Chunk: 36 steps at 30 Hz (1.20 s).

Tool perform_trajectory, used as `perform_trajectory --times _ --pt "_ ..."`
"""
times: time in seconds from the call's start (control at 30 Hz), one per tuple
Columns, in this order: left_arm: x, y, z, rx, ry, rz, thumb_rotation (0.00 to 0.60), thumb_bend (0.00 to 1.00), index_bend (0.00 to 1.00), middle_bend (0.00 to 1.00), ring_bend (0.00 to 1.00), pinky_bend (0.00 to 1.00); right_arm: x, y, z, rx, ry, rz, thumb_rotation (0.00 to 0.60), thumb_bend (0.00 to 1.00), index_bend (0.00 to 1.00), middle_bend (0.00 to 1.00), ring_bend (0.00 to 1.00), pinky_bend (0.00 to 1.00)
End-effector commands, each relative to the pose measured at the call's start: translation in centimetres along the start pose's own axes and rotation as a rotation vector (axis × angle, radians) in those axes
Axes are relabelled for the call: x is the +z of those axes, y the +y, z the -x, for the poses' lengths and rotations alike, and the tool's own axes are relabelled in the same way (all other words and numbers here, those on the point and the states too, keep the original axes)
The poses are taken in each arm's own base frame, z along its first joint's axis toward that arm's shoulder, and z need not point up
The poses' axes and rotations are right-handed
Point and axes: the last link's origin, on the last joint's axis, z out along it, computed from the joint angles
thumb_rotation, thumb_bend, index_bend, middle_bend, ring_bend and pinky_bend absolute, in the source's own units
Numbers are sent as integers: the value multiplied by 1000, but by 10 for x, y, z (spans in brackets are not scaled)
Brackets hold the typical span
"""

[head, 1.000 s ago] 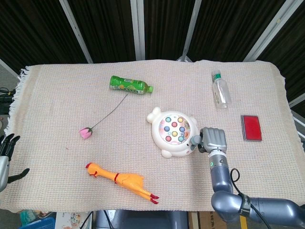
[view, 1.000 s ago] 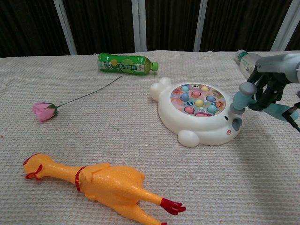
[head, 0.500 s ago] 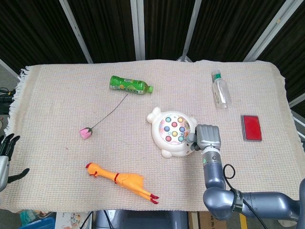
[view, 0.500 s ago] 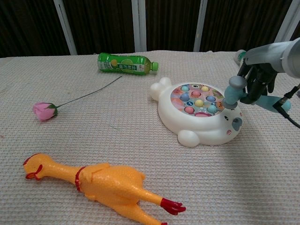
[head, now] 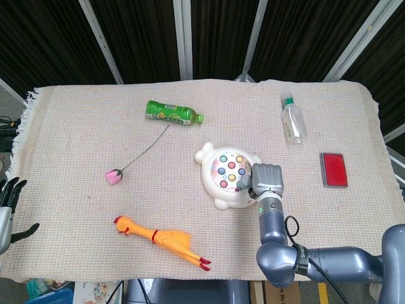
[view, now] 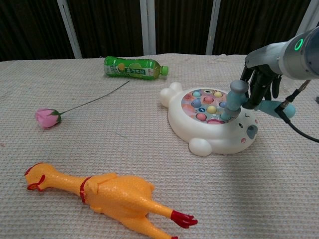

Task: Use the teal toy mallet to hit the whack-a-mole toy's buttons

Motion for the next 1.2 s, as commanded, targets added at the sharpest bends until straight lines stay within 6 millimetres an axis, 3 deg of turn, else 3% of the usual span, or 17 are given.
perform_trajectory --times 0.03,0.87,1.2 --pt "0 0 0 1 1 1 600 3 128 35 0 0 1 -2 1 -6 -5 5 600 612 921 711 622 400" --pt "0 0 -1 0 5 1 600 3 128 35 0 0 7 -23 11 -123 10 20 600 612 922 711 622 402" --pt "1 1 1 2 -4 4 600 3 128 35 0 0 -6 -38 -14 -57 73 -34 600 611 922 711 622 402"
